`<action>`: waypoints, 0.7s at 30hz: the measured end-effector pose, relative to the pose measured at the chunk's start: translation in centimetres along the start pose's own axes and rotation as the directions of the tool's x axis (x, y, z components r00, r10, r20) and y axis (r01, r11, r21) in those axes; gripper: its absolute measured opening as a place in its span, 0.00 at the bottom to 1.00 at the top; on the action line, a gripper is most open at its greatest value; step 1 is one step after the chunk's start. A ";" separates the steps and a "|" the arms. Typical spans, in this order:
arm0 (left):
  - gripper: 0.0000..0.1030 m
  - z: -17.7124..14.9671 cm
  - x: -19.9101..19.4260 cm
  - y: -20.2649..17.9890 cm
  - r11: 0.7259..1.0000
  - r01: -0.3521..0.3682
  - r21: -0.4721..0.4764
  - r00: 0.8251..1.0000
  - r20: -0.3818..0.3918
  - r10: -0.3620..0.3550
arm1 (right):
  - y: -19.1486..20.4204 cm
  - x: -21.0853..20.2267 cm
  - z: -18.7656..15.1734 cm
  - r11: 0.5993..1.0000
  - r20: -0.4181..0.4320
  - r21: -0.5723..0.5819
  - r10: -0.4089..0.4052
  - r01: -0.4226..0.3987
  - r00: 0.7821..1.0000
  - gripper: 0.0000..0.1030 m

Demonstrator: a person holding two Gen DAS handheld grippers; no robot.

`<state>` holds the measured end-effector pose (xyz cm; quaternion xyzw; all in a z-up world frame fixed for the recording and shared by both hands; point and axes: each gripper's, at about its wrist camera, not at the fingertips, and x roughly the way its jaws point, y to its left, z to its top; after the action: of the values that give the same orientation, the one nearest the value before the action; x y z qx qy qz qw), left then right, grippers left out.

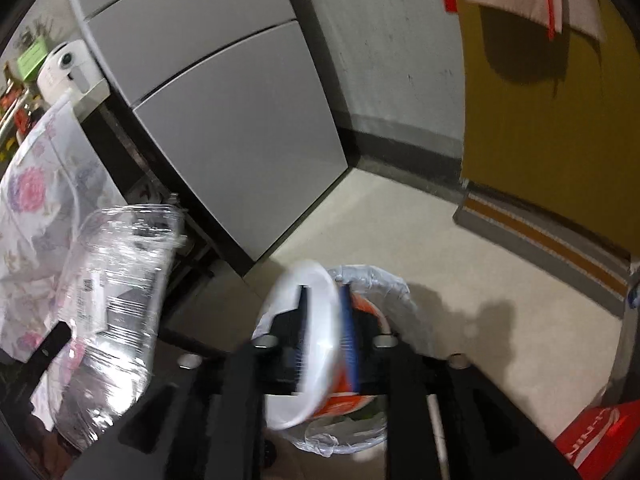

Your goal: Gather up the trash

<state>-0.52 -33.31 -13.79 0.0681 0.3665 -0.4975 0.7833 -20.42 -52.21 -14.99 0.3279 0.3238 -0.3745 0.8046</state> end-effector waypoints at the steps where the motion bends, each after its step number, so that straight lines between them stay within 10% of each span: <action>1: 0.05 0.0 0.7 -0.5 1.000 0.012 0.008 1.000 -0.012 -0.011 | -0.4 -0.1 0.0 1.000 0.007 0.005 -0.005 0.005 1.000 0.33; 8: 0.06 -0.6 4.3 -3.5 0.995 0.071 0.070 0.995 -0.074 -0.066 | -2.5 -2.1 0.5 0.999 0.059 0.022 -0.029 0.028 0.998 0.38; 10: 0.25 -0.6 5.3 -3.8 0.994 0.086 0.073 0.992 -0.104 -0.078 | -2.5 -2.5 0.6 0.999 0.064 0.023 -0.025 0.024 0.998 0.41; 11: 0.57 -0.7 5.7 -3.8 0.993 0.083 0.079 0.991 -0.111 -0.074 | -2.3 -2.4 0.7 1.000 0.066 0.020 -0.024 0.023 0.998 0.41; 12: 0.67 -0.8 5.6 -3.8 0.993 0.086 0.083 0.992 -0.103 -0.077 | -2.1 -2.5 0.7 1.000 0.070 0.013 -0.022 0.022 0.997 0.42; 21: 0.77 -0.2 1.1 -0.9 0.992 -0.046 0.117 0.999 -0.018 0.049 | 3.4 -4.4 0.4 0.989 0.071 -0.145 0.028 -0.018 0.997 0.58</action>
<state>-1.17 -34.46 -14.42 0.1275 0.3434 -0.4984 0.7858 -19.84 -49.12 -10.38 0.2589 0.3164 -0.3525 0.8418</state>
